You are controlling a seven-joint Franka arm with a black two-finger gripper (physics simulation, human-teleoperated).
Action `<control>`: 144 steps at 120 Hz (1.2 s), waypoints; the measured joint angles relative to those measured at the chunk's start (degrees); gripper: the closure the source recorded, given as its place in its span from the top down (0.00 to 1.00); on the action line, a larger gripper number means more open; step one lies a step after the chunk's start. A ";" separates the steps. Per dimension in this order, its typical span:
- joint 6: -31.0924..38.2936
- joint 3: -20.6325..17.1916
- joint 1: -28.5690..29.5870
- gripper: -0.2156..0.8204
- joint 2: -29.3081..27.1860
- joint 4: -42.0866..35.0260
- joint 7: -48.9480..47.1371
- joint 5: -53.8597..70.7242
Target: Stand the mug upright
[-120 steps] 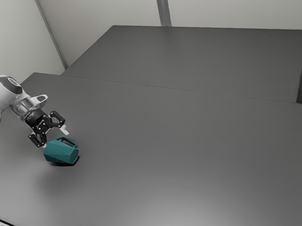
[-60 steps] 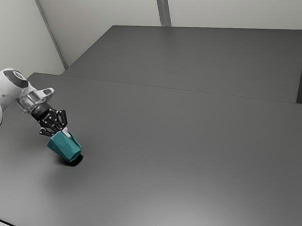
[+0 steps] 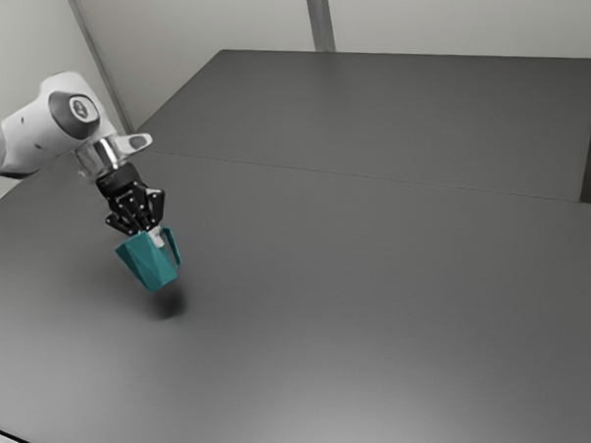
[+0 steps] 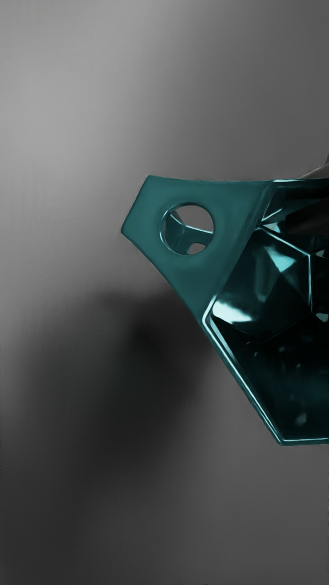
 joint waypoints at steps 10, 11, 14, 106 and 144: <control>4.73 -2.86 -1.23 0.04 -4.49 -4.65 -1.68 4.78; 5.16 -3.02 -1.36 0.04 -4.78 -4.96 -1.85 5.13; 6.46 -3.49 -1.74 0.04 -5.68 -5.92 -2.40 6.28; 36.09 -10.61 -7.02 0.03 -13.09 -24.53 -21.47 17.89; 38.19 -10.61 -7.56 0.18 -11.44 -24.51 -25.15 17.79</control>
